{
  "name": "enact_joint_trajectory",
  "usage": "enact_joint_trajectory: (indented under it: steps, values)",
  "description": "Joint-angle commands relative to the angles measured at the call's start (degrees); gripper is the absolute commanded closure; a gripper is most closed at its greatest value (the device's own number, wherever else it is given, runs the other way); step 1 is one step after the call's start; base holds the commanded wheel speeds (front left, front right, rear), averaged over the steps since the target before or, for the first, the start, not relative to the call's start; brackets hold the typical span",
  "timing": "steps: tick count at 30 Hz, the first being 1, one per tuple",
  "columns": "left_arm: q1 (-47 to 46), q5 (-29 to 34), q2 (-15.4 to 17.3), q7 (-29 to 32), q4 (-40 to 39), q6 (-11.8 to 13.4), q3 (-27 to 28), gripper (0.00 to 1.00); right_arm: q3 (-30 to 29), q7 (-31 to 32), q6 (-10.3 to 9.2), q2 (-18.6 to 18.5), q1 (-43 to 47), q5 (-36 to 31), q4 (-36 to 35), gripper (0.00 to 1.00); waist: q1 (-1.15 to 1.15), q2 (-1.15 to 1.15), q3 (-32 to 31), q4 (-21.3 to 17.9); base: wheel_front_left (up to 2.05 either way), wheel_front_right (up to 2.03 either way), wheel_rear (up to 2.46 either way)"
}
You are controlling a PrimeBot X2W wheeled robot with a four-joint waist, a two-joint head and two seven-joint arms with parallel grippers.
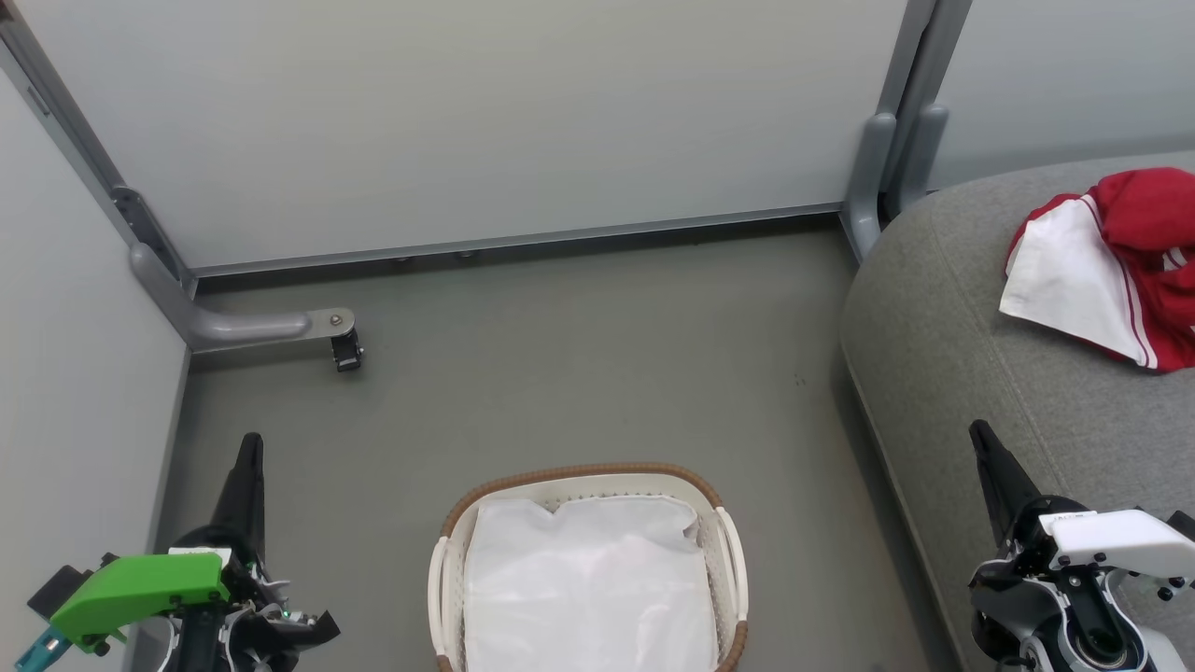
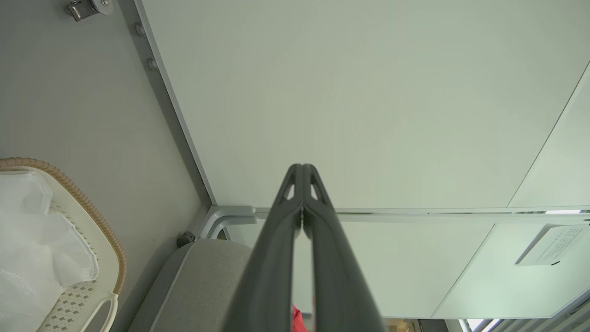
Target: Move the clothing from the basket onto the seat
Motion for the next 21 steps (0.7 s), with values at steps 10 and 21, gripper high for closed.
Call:
enact_joint_trajectory:
  steps: [10,21]
  values:
    - [-0.66,0.29,0.09,0.05,-0.01,-0.28,0.28,1.0,-0.17,0.09,-0.02,-0.2,-0.42,-0.12,-0.17,1.0,0.0,0.0,0.0,0.0,0.0,0.0,0.0]
    - [-0.67,0.31,0.07,0.1,0.0,-0.28,0.32,1.0,-0.18,0.12,-0.02,-0.19,-0.42,-0.1,-0.17,1.0,0.0,0.0,0.0,0.0,0.0,0.0,0.0]
